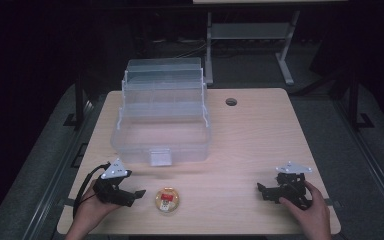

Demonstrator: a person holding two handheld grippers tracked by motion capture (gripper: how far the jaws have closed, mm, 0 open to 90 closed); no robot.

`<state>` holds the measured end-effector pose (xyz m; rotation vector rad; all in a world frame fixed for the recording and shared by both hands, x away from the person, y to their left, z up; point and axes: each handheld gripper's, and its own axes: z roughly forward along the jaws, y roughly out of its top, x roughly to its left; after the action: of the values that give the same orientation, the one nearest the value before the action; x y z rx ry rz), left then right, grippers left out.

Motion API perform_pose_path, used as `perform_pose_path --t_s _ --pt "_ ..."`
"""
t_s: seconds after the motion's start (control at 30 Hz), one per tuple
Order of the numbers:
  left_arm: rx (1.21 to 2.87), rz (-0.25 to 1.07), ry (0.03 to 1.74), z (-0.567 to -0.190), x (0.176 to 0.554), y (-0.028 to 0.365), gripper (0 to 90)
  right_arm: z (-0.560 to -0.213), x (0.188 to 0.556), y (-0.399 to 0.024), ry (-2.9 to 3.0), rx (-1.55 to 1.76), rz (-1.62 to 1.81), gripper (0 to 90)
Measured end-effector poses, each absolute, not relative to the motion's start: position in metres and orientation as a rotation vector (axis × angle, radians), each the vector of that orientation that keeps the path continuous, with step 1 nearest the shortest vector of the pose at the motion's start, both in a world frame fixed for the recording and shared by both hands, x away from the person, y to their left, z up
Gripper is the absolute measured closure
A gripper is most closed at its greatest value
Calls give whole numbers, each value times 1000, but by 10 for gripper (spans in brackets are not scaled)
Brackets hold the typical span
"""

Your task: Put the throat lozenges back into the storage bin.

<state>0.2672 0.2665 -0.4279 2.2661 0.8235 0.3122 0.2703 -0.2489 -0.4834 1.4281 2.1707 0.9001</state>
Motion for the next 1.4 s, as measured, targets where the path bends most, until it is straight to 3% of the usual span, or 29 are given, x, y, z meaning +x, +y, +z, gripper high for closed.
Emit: perform_pose_path --t_s 1.4 --pt "2342 253 691 -423 269 224 135 -483 270 -249 2170 1428 900 0"
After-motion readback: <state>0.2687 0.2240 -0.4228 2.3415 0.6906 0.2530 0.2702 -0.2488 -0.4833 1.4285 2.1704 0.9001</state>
